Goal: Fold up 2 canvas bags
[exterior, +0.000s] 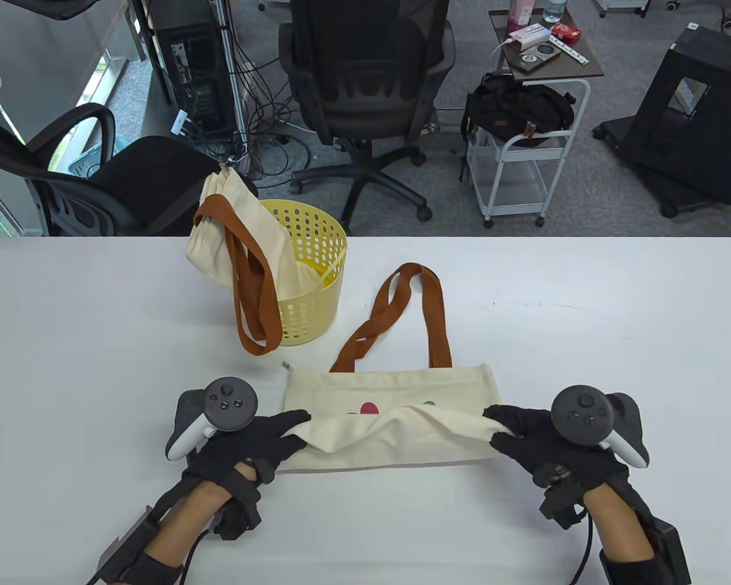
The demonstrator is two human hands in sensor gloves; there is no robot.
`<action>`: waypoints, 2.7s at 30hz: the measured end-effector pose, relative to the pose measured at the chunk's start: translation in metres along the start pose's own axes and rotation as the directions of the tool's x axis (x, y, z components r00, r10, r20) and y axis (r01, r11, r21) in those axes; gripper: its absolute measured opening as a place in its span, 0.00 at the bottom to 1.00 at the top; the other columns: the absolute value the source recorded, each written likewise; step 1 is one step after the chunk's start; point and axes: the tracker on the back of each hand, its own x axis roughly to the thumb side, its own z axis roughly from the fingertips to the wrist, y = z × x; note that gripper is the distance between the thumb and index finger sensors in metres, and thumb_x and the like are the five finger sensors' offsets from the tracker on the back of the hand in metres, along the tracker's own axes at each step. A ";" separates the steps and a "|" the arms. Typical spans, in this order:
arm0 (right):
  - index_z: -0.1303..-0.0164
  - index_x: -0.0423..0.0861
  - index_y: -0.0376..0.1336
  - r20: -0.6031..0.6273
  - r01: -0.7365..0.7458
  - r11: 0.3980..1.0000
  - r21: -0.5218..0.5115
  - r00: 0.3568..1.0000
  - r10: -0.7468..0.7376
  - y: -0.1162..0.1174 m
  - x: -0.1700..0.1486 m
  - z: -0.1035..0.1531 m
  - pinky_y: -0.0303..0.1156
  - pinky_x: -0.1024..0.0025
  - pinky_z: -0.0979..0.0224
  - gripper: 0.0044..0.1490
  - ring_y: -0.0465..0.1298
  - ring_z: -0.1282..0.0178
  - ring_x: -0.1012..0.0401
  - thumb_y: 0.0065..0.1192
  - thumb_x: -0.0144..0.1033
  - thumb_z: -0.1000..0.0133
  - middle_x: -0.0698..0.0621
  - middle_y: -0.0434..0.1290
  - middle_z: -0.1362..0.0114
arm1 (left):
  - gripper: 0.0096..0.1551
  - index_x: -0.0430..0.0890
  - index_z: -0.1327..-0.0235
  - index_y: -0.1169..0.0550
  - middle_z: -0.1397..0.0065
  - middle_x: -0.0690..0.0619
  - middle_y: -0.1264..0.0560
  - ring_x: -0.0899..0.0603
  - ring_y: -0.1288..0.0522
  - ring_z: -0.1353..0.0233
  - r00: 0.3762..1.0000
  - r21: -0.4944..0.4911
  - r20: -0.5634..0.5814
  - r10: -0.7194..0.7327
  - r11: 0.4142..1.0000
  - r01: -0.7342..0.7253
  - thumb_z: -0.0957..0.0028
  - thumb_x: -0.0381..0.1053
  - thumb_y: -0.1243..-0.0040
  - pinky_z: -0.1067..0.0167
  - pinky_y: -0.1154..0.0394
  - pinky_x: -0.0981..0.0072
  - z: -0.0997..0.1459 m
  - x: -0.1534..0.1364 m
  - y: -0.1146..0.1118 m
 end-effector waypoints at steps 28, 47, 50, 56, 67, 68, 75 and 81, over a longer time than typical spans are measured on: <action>0.23 0.52 0.55 -0.373 -0.619 0.780 0.091 0.705 0.603 0.077 0.003 -0.039 0.72 0.50 0.29 0.44 0.76 0.30 0.49 0.68 0.53 0.49 0.47 0.67 0.22 | 0.54 0.61 0.25 0.51 0.18 0.50 0.67 0.32 0.63 0.15 0.862 -0.092 -0.115 -0.494 0.869 0.486 0.61 0.67 0.38 0.21 0.55 0.32 -0.041 -0.004 -0.052; 0.21 0.54 0.53 -0.499 -0.594 0.805 0.008 0.695 0.518 0.004 0.057 -0.180 0.59 0.43 0.18 0.48 0.63 0.17 0.46 0.69 0.54 0.50 0.48 0.58 0.15 | 0.55 0.63 0.26 0.56 0.19 0.50 0.70 0.36 0.68 0.16 0.873 -0.196 -0.096 -0.479 0.869 0.455 0.60 0.68 0.41 0.23 0.64 0.34 -0.045 -0.011 -0.056; 0.21 0.55 0.52 -0.485 -0.596 0.803 0.009 0.700 0.525 0.001 0.067 -0.212 0.55 0.44 0.16 0.47 0.58 0.14 0.46 0.69 0.53 0.49 0.49 0.56 0.14 | 0.55 0.63 0.26 0.57 0.19 0.50 0.70 0.36 0.69 0.16 0.871 -0.198 -0.096 -0.482 0.867 0.458 0.60 0.68 0.41 0.23 0.64 0.34 -0.045 -0.010 -0.056; 0.21 0.58 0.51 -0.483 -0.554 0.832 0.037 0.719 0.500 0.010 0.073 -0.273 0.51 0.46 0.13 0.47 0.53 0.12 0.48 0.70 0.50 0.48 0.51 0.53 0.13 | 0.55 0.63 0.26 0.58 0.20 0.50 0.71 0.36 0.69 0.16 0.874 -0.203 -0.093 -0.477 0.869 0.452 0.60 0.68 0.42 0.23 0.65 0.34 -0.045 -0.012 -0.057; 0.21 0.62 0.49 -0.518 -0.527 0.830 0.181 0.667 0.536 0.052 0.047 -0.339 0.48 0.48 0.11 0.47 0.49 0.11 0.51 0.72 0.43 0.47 0.54 0.49 0.11 | 0.55 0.63 0.27 0.58 0.20 0.50 0.72 0.36 0.71 0.17 0.883 -0.202 -0.082 -0.462 0.875 0.439 0.59 0.68 0.43 0.24 0.67 0.34 -0.045 -0.015 -0.058; 0.21 0.63 0.49 -0.515 -0.512 0.835 0.201 0.670 0.535 0.055 0.043 -0.343 0.48 0.48 0.12 0.47 0.49 0.11 0.51 0.72 0.43 0.47 0.54 0.49 0.11 | 0.55 0.63 0.27 0.58 0.20 0.50 0.72 0.36 0.71 0.17 0.884 -0.202 -0.080 -0.461 0.876 0.438 0.59 0.68 0.43 0.24 0.67 0.34 -0.046 -0.016 -0.058; 0.22 0.66 0.50 -0.510 -0.450 0.854 0.261 0.687 0.518 0.070 0.032 -0.357 0.47 0.44 0.11 0.46 0.47 0.09 0.49 0.72 0.40 0.46 0.56 0.48 0.11 | 0.54 0.63 0.27 0.59 0.21 0.50 0.73 0.36 0.72 0.17 0.886 -0.213 -0.076 -0.458 0.875 0.435 0.58 0.68 0.43 0.24 0.68 0.34 -0.046 -0.016 -0.059; 0.32 0.62 0.64 -0.520 -0.507 0.846 0.164 0.685 0.510 0.072 0.031 -0.358 0.57 0.46 0.14 0.31 0.64 0.16 0.53 0.73 0.40 0.47 0.57 0.66 0.20 | 0.54 0.63 0.27 0.59 0.21 0.50 0.74 0.36 0.72 0.17 0.886 -0.215 -0.075 -0.457 0.875 0.433 0.58 0.68 0.44 0.25 0.69 0.35 -0.045 -0.016 -0.059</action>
